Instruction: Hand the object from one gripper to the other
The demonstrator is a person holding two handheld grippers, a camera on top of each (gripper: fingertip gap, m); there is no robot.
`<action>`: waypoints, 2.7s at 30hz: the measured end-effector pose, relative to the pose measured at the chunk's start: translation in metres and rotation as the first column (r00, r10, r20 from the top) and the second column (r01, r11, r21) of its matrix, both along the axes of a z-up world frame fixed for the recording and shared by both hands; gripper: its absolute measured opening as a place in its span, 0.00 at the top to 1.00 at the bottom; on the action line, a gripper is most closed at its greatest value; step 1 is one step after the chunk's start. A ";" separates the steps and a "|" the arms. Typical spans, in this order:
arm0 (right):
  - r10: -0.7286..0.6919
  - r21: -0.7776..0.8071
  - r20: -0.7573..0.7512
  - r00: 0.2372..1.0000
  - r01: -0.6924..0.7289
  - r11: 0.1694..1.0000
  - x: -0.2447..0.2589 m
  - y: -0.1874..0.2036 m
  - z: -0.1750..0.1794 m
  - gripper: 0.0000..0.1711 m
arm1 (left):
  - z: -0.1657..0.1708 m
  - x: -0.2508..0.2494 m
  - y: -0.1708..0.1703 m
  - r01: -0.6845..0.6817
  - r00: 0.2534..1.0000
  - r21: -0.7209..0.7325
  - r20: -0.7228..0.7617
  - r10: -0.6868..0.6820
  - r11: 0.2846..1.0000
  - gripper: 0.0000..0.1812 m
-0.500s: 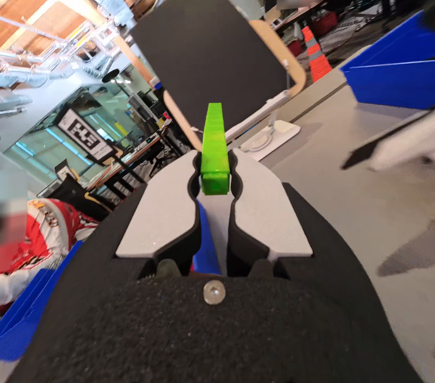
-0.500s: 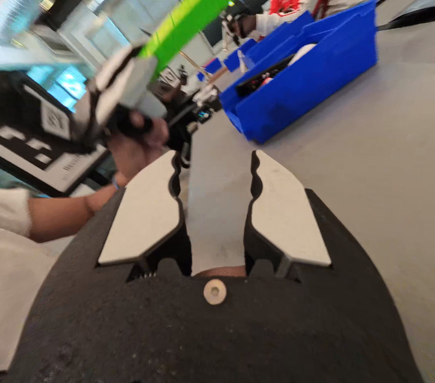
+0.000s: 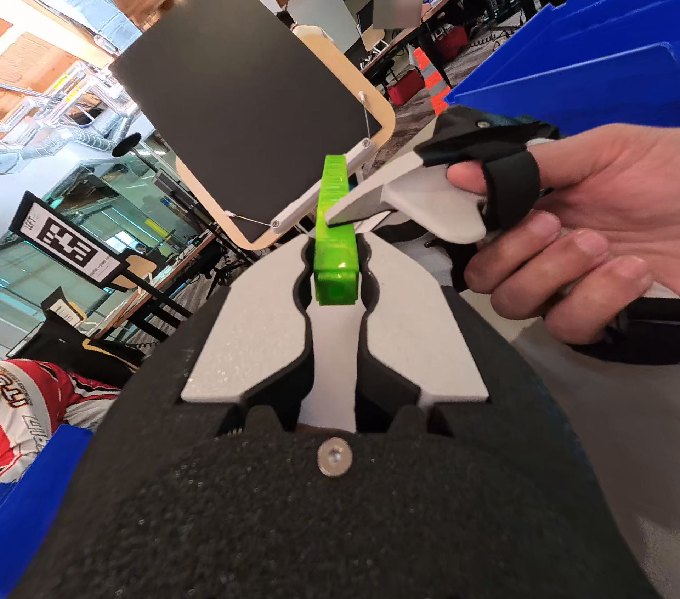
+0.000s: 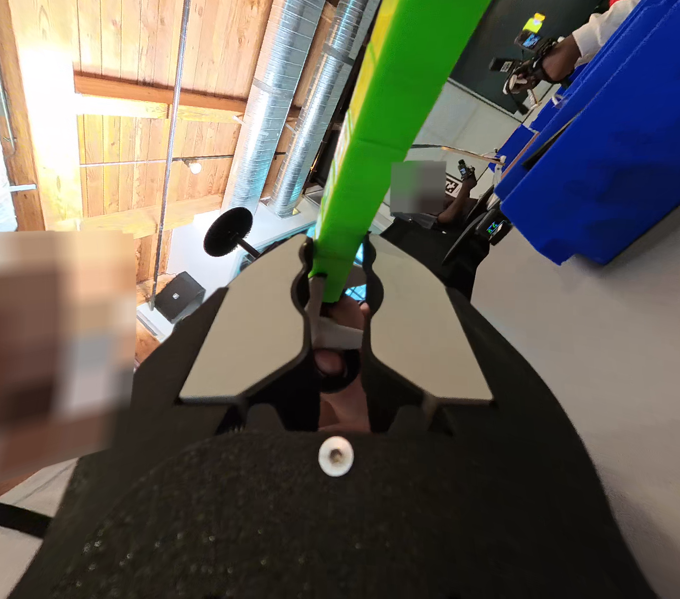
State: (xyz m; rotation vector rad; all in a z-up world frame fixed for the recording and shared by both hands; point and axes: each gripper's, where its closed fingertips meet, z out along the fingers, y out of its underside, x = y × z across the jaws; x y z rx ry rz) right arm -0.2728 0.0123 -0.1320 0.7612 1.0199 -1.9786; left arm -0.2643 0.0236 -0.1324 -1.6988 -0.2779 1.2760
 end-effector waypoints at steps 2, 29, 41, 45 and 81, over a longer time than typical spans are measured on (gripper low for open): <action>0.023 -0.004 0.033 0.999 -0.023 1.000 -0.001 0.000 -0.006 0.86 | -0.007 -0.001 0.001 -0.002 1.000 0.002 0.015 0.002 1.000 0.88; 0.146 0.476 -0.867 0.476 0.879 -0.040 -0.031 0.028 -0.081 0.88 | -0.040 -0.010 -0.015 0.057 0.832 0.355 0.500 -0.241 0.933 0.76; 0.186 0.477 -0.869 0.458 0.877 0.067 -0.010 -0.010 -0.088 0.87 | -0.045 -0.012 -0.016 0.082 0.743 0.432 0.574 -0.344 0.898 0.88; 0.231 0.568 -0.817 0.528 0.805 0.171 -0.002 -0.005 -0.103 0.73 | -0.046 -0.019 -0.024 0.081 0.782 0.384 0.547 -0.298 0.920 0.88; 0.469 0.341 -0.823 0.320 0.939 -0.042 0.024 0.056 0.026 0.86 | -0.079 -0.022 -0.029 0.096 0.840 0.024 0.534 -0.093 0.995 0.77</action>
